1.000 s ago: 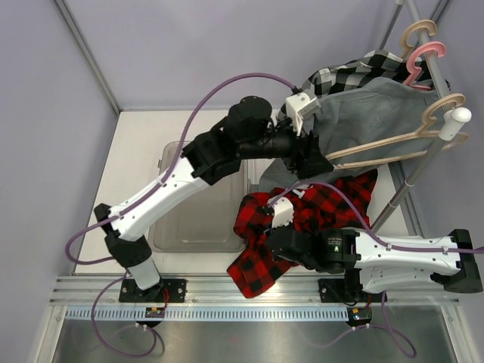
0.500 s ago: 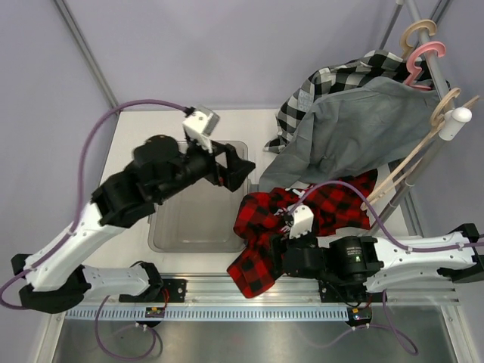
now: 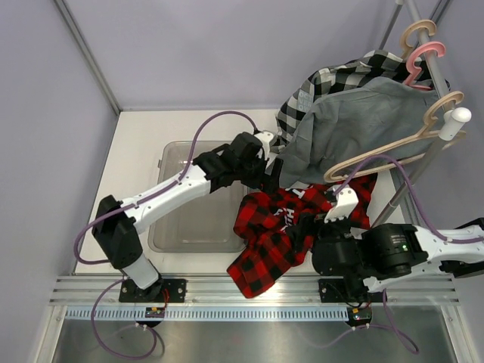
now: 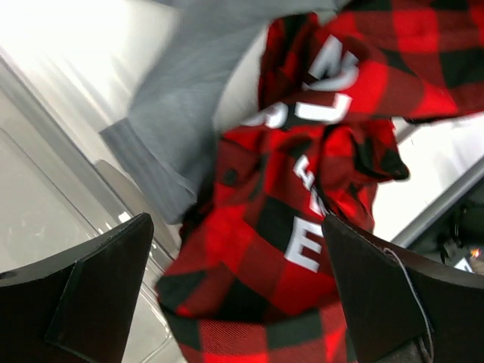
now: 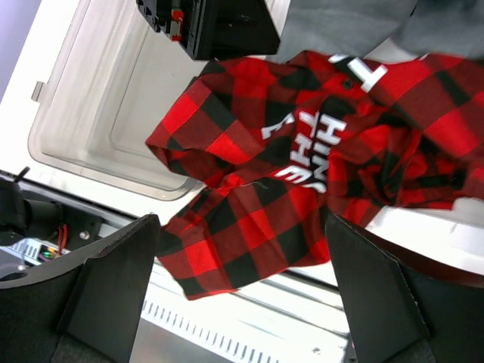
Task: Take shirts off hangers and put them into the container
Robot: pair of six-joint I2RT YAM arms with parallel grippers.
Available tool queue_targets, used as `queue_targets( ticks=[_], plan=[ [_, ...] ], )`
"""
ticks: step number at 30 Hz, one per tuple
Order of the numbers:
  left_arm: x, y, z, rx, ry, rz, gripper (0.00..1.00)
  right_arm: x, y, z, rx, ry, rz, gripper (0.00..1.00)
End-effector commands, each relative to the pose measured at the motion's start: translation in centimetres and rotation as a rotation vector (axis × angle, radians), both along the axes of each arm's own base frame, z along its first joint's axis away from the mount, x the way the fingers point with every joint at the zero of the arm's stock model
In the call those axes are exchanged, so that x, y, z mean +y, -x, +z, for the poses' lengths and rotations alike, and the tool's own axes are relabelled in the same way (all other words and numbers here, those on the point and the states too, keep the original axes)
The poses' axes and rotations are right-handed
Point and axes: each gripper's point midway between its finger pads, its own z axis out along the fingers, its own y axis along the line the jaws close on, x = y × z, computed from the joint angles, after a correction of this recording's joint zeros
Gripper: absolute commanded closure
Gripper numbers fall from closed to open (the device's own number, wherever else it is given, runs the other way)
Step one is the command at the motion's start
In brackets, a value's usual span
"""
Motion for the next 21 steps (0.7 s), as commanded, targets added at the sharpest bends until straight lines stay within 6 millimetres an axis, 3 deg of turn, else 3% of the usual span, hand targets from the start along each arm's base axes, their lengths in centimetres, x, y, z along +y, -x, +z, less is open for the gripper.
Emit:
queue_targets(
  ticks=[1,7,11,16,21],
  plan=[
    [-1.6,-0.9,0.2,0.033,0.081,-0.023,0.01,-2.0,-1.2,1.8,-0.092,-0.003,-0.011,0.01],
    [-3.9,0.0,-5.7,0.173,0.022,-0.095,0.01,-2.6,-1.4,2.6,-0.104,-0.075,0.013,0.0],
    [-5.9,1.7,-7.7,0.203,0.009,-0.156,0.01,-2.5,-1.4,2.4,-0.111,-0.063,0.017,0.01],
    [-6.7,2.7,-11.7,0.264,-0.073,-0.156,0.01,-2.3,-1.3,2.1,-0.108,-0.063,0.025,0.01],
    [-7.3,5.0,-15.1,0.293,-0.15,-0.171,0.01,-2.3,-1.3,1.7,-0.107,-0.077,0.029,0.01]
  ],
)
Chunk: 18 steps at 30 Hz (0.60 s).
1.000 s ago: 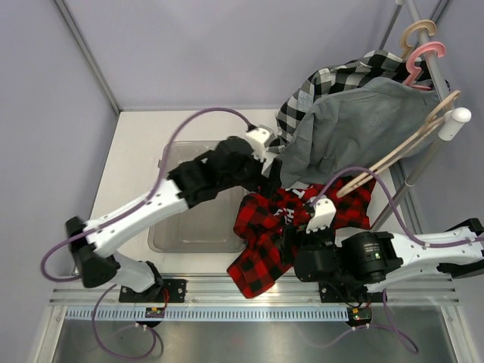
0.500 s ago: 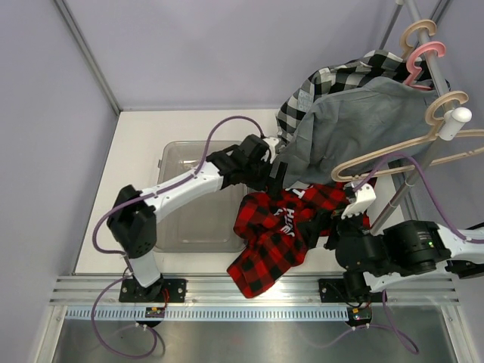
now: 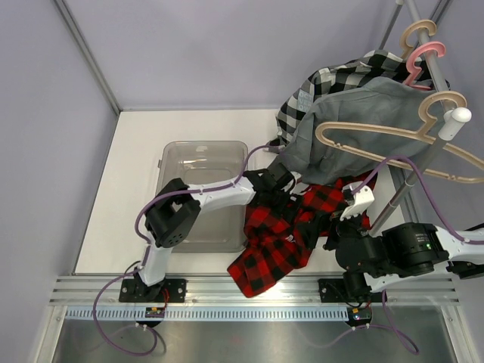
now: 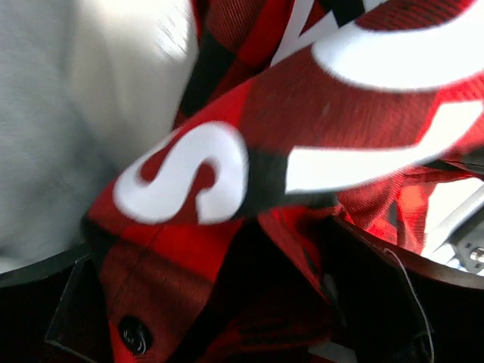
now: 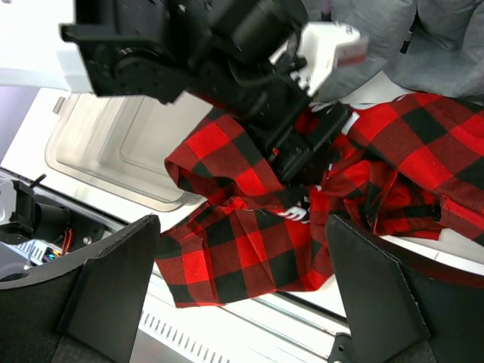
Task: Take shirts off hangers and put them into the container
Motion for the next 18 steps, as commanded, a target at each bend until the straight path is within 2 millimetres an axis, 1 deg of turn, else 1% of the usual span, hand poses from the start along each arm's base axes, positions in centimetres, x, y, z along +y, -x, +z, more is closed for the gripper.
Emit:
queue_targets(
  ticks=[1,2,3,4,5,6,7,8,9,10,11,12,13,15,16,18],
  plan=[
    [-1.4,0.7,-0.9,-0.009,-0.012,0.002,0.01,0.1,-0.4,0.5,-0.028,-0.041,-0.018,0.01],
    [-1.4,1.2,-1.4,-0.011,-0.026,0.0,0.01,0.1,-0.4,0.4,-0.026,-0.042,-0.019,0.01],
    [-1.0,1.4,-2.1,-0.007,-0.045,0.009,0.03,0.2,-0.3,0.3,-0.023,-0.04,-0.014,0.01],
    [-1.1,1.3,-2.3,-0.01,-0.042,0.02,0.08,0.1,-0.3,0.3,-0.023,-0.043,-0.018,0.01],
    [-0.8,1.3,-2.7,-0.012,-0.052,0.036,0.38,0.1,-0.3,0.3,-0.021,-0.044,-0.017,0.01],
    [-0.2,1.1,-3.0,-0.022,-0.072,0.058,0.61,0.1,-0.3,0.3,-0.02,-0.044,-0.016,0.01],
    [0.0,0.6,-2.9,-0.048,-0.079,0.078,0.87,0.1,-0.3,0.3,-0.017,-0.044,-0.014,0.0],
    [0.0,0.3,-2.6,-0.07,-0.075,0.085,1.0,0.0,-0.3,0.3,-0.017,-0.043,-0.017,0.01],
    [-0.1,-0.2,-0.9,-0.108,-0.048,0.09,1.0,0.1,-0.3,0.3,-0.016,-0.046,-0.015,0.01],
    [0.6,-1.6,0.4,-0.191,-0.07,0.11,1.0,0.1,-0.3,0.3,-0.016,-0.041,-0.015,0.0],
    [0.9,-2.4,2.1,-0.242,-0.066,0.125,1.0,0.0,-0.3,0.2,-0.016,-0.038,-0.014,0.01],
    [1.3,-3.2,4.1,-0.3,-0.061,0.138,1.0,0.0,-0.2,0.4,-0.013,-0.042,-0.014,0.01],
    [1.9,-4.6,9.4,-0.421,-0.024,0.159,1.0,-0.2,-0.3,0.3,-0.013,-0.036,-0.018,0.01],
    [2.9,-5.7,15.8,-0.545,0.031,0.194,1.0,-0.5,-0.4,0.6,-0.015,-0.042,-0.021,0.01],
    [4.2,-6.3,22.5,-0.665,0.101,0.222,1.0,-0.7,-0.4,0.7,-0.017,-0.043,-0.021,0.01],
    [5.9,-6.5,29.2,-0.783,0.18,0.262,1.0,-0.8,-0.6,1.1,-0.026,-0.054,-0.024,0.0]
  ],
)
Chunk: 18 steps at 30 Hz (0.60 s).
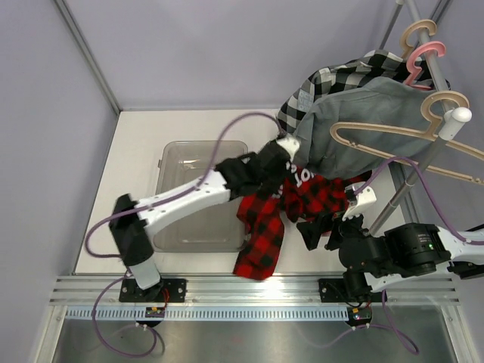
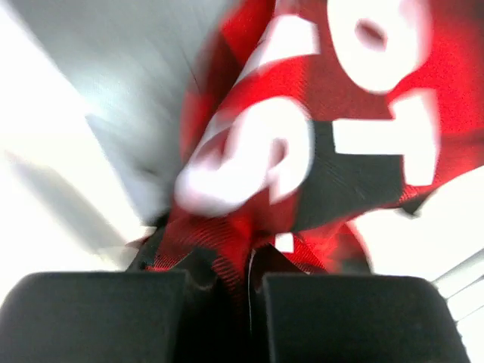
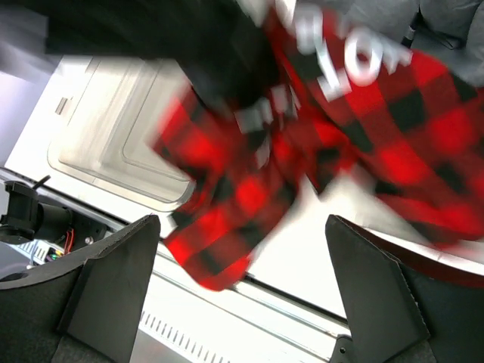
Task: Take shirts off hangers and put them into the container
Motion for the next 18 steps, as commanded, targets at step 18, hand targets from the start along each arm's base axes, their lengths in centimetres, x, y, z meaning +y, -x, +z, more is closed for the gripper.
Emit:
queue_targets(
  ticks=[18],
  plan=[
    [24.0,-1.6,49.4,-1.307,0.458,0.438,1.0,0.8,-0.3,1.6,-0.052,-0.019,0.005,0.01]
  ],
)
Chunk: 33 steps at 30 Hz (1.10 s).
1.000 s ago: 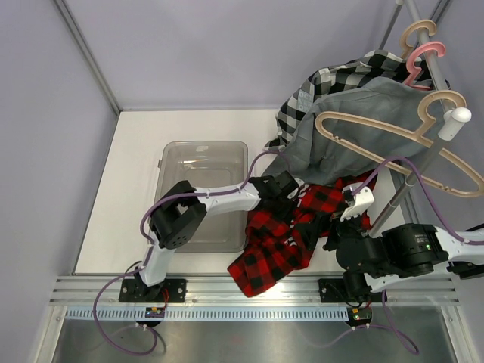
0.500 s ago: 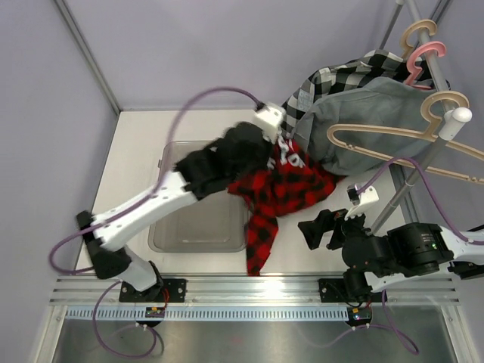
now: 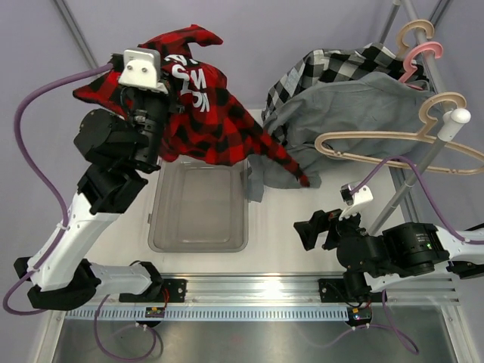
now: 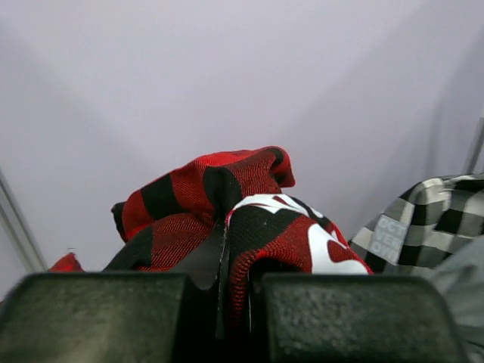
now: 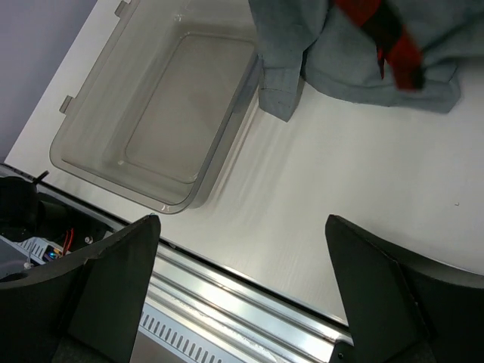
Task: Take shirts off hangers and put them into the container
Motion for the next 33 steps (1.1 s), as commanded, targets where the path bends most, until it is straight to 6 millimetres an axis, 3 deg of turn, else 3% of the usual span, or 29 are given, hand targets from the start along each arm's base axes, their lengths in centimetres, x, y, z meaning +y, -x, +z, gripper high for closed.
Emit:
queue_targets(
  ticks=[1,8,13,18,22,24,27,30,33],
  plan=[
    [1.8,0.3,3.3,-0.101,0.002,0.075,1.0,0.3,-0.3,0.8,-0.026,-0.039,-0.015,0.0],
    [5.2,1.7,5.6,-0.167,0.016,0.18,1.0,0.5,-0.2,0.2,-0.027,-0.008,-0.011,0.01],
    [6.0,2.4,7.3,-0.206,0.015,0.188,1.0,0.9,-0.2,-0.1,-0.032,-0.003,-0.006,0.01],
    [8.1,4.1,12.3,-0.312,0.028,0.254,1.0,1.2,0.1,-0.2,-0.021,0.007,0.01,0.01],
    [8.3,3.8,13.9,-0.352,-0.036,0.325,1.0,1.6,0.5,-0.5,-0.003,0.029,0.027,0.01],
    [8.1,3.3,13.6,-0.346,-0.057,0.341,1.0,1.8,0.6,-0.6,-0.002,0.05,0.028,0.01],
    [7.4,2.1,11.3,-0.308,-0.05,0.324,1.0,1.9,0.5,-0.4,-0.009,0.059,0.025,0.0],
    [6.6,0.5,7.2,-0.226,-0.019,0.281,1.0,1.9,0.4,0.0,-0.017,0.038,0.024,0.01],
    [4.0,-1.3,2.0,-0.101,-0.014,0.18,1.0,1.6,0.3,0.2,-0.013,0.006,0.024,0.01]
  ],
)
